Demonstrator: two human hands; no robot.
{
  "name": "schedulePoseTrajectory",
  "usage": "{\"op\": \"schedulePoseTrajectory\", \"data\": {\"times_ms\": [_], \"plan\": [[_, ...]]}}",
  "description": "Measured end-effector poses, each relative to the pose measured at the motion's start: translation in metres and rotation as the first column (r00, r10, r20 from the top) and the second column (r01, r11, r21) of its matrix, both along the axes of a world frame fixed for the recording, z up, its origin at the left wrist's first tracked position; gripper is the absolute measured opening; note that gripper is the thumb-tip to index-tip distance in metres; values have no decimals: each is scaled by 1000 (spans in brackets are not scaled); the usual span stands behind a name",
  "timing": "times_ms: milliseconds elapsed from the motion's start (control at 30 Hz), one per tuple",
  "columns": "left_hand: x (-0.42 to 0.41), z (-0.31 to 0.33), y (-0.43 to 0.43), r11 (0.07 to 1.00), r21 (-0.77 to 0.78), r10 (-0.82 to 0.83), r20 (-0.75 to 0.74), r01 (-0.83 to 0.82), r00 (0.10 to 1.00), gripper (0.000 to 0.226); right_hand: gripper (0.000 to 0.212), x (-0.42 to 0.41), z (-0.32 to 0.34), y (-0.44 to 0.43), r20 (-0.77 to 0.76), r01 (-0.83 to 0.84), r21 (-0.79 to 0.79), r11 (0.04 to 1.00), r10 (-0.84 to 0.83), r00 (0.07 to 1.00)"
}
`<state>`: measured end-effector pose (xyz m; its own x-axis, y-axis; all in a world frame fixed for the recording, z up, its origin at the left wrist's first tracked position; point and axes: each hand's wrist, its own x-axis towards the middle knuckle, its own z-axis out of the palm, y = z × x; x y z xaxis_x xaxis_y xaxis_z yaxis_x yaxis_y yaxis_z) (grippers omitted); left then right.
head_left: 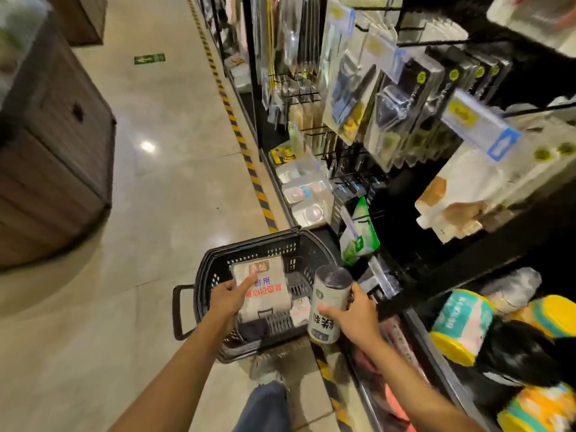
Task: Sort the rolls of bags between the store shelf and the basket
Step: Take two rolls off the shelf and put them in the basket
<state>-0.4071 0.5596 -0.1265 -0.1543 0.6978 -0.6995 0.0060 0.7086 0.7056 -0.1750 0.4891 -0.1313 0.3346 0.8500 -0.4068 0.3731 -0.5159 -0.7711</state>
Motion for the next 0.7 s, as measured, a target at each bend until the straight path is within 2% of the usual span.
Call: {"op": "schedulePoseTrajectory", "data": {"times_ms": [67, 133, 300, 433, 600, 700], "plan": [[-4, -14, 28, 999, -33, 29, -9, -30, 1000, 20, 92, -3, -28, 27, 11, 4, -27, 1000, -3, 1000], [-7, -36, 57, 997, -68, 34, -21, -36, 999, 20, 102, -5, -67, 53, 16, 4, -41, 999, -3, 1000], [-12, -110, 113, 992, -125, 13, -64, -21, 998, 26, 96, -21, -122, 105, 90, -26, -85, 996, 33, 995], [-8, -190, 145, 979, -197, 31, -82, -47, 996, 17, 72, -22, -175, 134, 84, -33, -139, 990, 45, 995], [16, -305, 172, 965, -253, 60, -55, -72, 997, 12, 80, -13, -283, 139, 23, -78, -247, 966, 86, 996], [34, -380, 183, 959, -278, 46, -46, -57, 998, 21, 73, -7, -343, 141, 1, -59, -269, 961, 62, 998]]}}
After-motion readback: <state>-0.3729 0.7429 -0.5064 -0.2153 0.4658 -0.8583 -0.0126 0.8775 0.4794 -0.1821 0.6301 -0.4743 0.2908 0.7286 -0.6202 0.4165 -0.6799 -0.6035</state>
